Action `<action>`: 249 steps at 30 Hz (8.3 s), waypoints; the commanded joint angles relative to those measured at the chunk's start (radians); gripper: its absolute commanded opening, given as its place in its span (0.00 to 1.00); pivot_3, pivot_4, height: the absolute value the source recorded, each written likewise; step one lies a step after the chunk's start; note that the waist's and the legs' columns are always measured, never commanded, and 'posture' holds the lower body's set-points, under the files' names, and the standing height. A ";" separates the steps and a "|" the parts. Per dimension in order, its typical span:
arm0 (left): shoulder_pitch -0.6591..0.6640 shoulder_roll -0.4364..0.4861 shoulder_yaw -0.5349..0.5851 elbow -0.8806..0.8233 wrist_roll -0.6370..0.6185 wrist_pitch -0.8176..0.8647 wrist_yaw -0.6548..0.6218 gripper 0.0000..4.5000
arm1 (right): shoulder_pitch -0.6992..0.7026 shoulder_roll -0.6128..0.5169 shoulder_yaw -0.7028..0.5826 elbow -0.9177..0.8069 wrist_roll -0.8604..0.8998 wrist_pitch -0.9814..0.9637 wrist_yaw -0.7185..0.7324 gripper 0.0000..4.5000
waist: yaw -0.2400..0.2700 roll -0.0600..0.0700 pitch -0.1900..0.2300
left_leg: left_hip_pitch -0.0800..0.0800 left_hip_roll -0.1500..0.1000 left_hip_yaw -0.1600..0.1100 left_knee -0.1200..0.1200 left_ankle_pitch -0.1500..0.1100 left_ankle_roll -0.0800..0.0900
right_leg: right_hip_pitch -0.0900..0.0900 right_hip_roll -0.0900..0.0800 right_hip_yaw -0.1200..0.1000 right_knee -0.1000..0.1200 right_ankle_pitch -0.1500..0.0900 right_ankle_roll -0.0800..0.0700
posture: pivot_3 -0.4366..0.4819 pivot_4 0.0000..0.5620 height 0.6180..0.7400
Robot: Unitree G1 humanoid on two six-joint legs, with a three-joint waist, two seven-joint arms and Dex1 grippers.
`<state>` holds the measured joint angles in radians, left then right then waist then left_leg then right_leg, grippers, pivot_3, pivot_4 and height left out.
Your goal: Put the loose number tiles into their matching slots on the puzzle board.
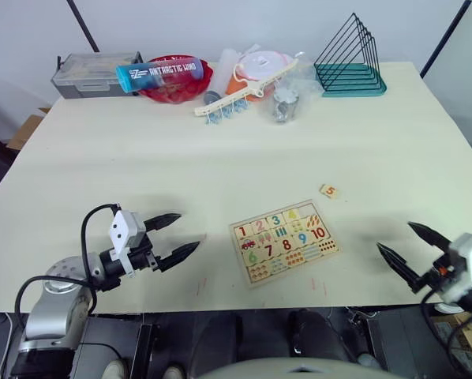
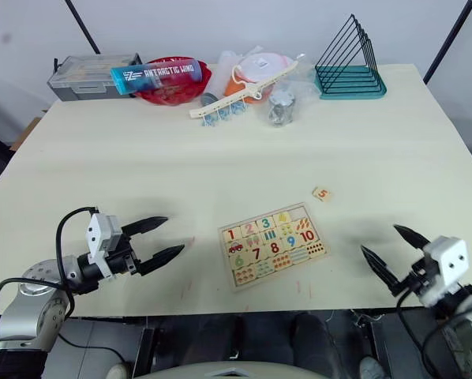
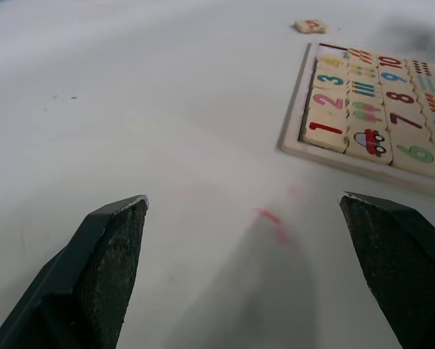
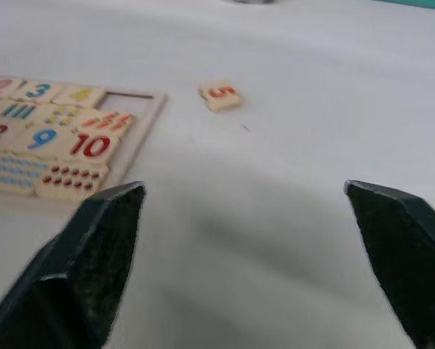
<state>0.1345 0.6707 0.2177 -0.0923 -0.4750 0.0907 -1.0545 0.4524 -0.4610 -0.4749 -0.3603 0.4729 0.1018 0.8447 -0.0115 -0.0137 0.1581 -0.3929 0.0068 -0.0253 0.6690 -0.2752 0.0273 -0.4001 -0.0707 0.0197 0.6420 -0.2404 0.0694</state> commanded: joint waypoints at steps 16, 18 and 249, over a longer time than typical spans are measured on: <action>0.005 0.008 0.038 0.010 -0.015 -0.036 -0.051 1.00 | 0.051 -0.019 -0.034 0.021 0.032 -0.099 0.011 0.99 | 0.002 0.000 0.000 | 0.004 0.000 0.000 0.000 0.000 0.000 | 0.005 0.000 0.000 0.000 -0.001 -0.001 | 0.48 0.27 1.00; 0.007 0.009 0.038 0.009 -0.015 -0.037 -0.052 1.00 | 0.051 -0.020 -0.033 0.021 0.033 -0.098 0.012 0.99 | 0.002 0.000 0.000 | 0.004 0.000 0.000 0.000 0.000 0.000 | 0.005 0.000 0.000 0.000 -0.001 -0.001 | 0.48 0.27 1.00; 0.047 -0.118 0.069 -0.090 0.030 0.019 0.294 1.00 | -0.060 -0.015 -0.032 -0.016 0.013 0.034 -0.048 0.99 | 0.004 0.003 0.002 | 0.002 -0.001 -0.002 0.000 0.000 0.000 | 0.004 0.000 -0.002 -0.001 0.000 0.000 | 0.48 0.27 1.00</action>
<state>0.1745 0.5484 0.2552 -0.1503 -0.4538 0.1385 -0.7715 0.3713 -0.4812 -0.4583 -0.3638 0.4659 0.1797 0.7853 -0.0075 -0.0107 0.1599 -0.3906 0.0061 -0.0275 0.6688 -0.2752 0.0272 -0.3960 -0.0710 0.0179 0.6412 -0.2406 0.0692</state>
